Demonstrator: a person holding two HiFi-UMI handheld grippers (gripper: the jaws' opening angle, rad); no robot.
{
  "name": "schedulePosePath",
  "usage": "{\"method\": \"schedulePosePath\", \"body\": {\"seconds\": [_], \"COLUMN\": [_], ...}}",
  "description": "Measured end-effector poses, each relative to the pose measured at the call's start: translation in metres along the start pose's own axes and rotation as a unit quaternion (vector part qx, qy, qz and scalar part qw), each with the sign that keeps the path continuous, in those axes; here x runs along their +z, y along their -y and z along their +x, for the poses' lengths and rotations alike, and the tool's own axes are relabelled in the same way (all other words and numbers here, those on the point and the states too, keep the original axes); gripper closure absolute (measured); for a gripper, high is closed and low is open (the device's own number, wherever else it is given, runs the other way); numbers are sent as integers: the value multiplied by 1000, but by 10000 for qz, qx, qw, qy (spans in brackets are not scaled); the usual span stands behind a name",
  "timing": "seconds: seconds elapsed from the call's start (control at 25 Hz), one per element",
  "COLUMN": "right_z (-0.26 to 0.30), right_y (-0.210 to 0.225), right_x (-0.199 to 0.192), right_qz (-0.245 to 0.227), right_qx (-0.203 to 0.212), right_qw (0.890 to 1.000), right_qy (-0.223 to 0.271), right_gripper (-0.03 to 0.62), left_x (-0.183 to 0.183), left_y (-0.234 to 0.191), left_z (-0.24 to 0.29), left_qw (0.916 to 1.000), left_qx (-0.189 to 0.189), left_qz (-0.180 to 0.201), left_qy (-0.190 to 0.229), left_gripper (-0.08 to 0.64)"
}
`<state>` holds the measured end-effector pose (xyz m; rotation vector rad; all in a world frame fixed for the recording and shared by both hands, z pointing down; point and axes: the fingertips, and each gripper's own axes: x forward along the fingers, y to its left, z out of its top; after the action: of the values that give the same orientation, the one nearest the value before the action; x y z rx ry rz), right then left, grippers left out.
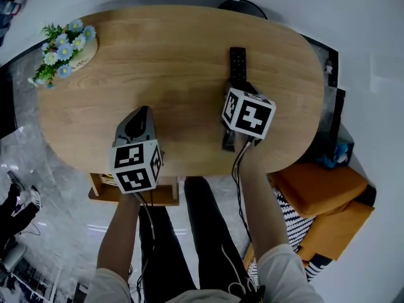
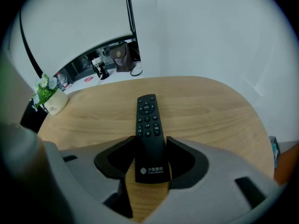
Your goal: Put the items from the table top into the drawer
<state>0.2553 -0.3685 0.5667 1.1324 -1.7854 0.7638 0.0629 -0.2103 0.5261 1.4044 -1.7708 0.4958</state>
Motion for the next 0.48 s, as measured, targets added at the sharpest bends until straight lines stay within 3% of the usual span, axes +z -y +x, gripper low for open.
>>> {"method": "schedulePosePath", "body": {"seconds": [0.48], "right_z": [0], "right_y": [1], "right_x": [1], "right_qz": [-277], "right_qx": [179], "right_qw": [9991], "right_qy": [-248], "right_gripper": [401], "left_x": [-27], "left_y": [-12], "left_z": [-18], "left_qw": [9997], "left_qx": [118], "left_qz": [-196], "left_qy": [-70], "left_gripper": [549]}}
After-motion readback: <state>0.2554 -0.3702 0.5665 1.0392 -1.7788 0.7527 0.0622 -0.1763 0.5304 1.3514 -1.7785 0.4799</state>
